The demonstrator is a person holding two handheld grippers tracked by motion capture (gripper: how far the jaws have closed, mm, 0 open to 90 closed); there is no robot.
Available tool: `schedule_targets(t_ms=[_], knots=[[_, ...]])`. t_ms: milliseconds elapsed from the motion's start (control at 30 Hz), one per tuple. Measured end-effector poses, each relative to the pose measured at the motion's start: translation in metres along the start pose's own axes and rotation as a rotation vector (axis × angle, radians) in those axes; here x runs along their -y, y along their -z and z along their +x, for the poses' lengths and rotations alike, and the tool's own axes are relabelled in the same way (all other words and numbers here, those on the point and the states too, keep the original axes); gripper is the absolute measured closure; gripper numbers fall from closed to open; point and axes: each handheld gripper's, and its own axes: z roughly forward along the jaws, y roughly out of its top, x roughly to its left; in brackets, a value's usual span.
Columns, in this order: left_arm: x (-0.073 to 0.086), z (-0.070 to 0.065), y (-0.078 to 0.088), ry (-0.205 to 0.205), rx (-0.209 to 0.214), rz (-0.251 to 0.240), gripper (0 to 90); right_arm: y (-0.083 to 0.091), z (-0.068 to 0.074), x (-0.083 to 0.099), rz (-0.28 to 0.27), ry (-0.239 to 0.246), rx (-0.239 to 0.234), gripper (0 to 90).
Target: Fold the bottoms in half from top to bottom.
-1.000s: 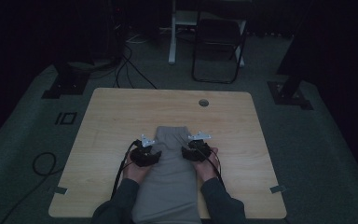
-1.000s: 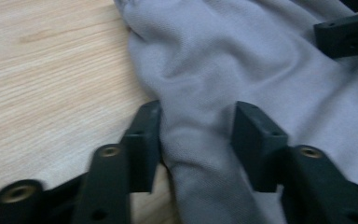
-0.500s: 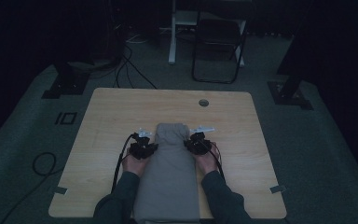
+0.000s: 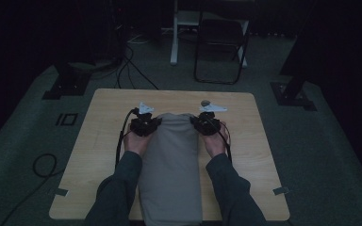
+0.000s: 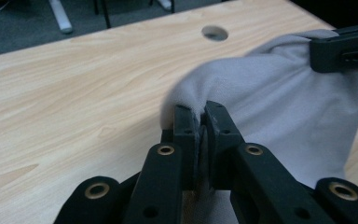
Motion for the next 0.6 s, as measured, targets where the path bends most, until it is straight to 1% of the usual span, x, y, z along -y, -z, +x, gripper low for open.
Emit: schedule_targets(t_ms=[67,167,233,300,367,400,500,533,600], knots=[[0.005,-0.004,0.006,-0.006,0.015,0.0,84.0,0.005,0.004,0.002,-0.001,0.024,-0.006,87.0],[0.017,-0.01,0.017,-0.01,0.05,-0.005,83.9,0.015,0.011,0.012,0.004,0.058,-0.026,86.9],[0.027,-0.015,0.025,-0.01,0.07,-0.006,83.8,0.023,0.015,0.02,0.007,0.074,-0.051,86.9],[0.036,-0.02,0.034,0.0,0.096,-0.013,83.8,0.031,0.02,0.031,0.015,0.091,-0.074,86.8],[0.048,-0.027,0.042,0.0,0.117,-0.014,83.7,0.038,0.025,0.041,0.033,0.109,-0.093,86.8],[0.055,-0.031,0.045,-0.005,0.122,-0.006,83.7,0.042,0.027,0.047,0.035,0.113,-0.103,86.7],[0.078,-0.042,0.052,-0.029,0.132,0.038,83.4,0.05,0.032,0.063,0.062,0.117,-0.137,86.6],[0.086,-0.045,0.053,-0.025,0.135,0.047,83.3,0.051,0.034,0.068,0.077,0.116,-0.151,86.6],[0.103,-0.05,0.053,-0.017,0.15,0.088,83.2,0.053,0.039,0.079,0.103,0.125,-0.174,86.5]])
